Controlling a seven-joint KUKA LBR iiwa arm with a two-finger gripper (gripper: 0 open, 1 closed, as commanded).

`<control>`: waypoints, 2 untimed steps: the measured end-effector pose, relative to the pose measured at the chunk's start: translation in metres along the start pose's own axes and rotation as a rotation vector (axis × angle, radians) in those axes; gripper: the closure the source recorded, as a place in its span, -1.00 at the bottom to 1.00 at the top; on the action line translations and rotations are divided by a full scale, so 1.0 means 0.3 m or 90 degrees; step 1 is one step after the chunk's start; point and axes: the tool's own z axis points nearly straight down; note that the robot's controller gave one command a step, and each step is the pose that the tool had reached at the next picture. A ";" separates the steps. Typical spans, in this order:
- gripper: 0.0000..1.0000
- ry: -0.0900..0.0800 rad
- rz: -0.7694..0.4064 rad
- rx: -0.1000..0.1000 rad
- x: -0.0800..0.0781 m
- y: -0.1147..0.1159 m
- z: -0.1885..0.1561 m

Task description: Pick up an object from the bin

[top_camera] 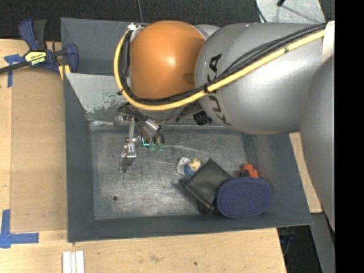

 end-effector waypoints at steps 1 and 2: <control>-1.00 0.000 -0.211 0.001 0.141 -0.048 0.507; -1.00 -0.014 -0.224 -0.001 -0.112 -0.097 0.230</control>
Offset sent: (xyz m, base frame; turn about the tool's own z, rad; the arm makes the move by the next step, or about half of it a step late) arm -0.0415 -0.0140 -0.1491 -0.3304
